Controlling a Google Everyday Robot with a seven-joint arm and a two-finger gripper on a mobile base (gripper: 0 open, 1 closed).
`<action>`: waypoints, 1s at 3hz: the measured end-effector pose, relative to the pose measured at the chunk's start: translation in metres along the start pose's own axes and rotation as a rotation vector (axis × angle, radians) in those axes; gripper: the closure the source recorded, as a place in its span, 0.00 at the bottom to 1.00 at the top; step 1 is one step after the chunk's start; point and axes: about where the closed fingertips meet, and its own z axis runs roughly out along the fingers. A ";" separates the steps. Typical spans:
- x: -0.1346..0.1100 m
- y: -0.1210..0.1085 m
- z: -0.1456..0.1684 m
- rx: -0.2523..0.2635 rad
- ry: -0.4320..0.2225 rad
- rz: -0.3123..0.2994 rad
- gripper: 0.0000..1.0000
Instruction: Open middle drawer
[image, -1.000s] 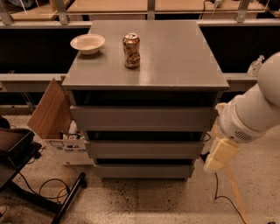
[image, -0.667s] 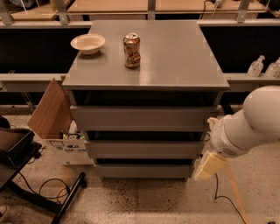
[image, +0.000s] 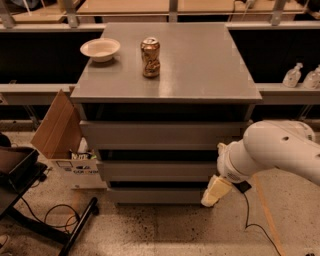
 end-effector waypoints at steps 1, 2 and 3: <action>-0.003 0.001 0.008 -0.014 0.000 0.003 0.00; -0.009 0.006 0.026 -0.013 0.027 -0.026 0.00; -0.018 0.008 0.079 -0.021 0.047 -0.088 0.00</action>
Offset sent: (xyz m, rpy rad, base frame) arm 0.0125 0.0374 -0.0469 -0.0853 0.0207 0.0545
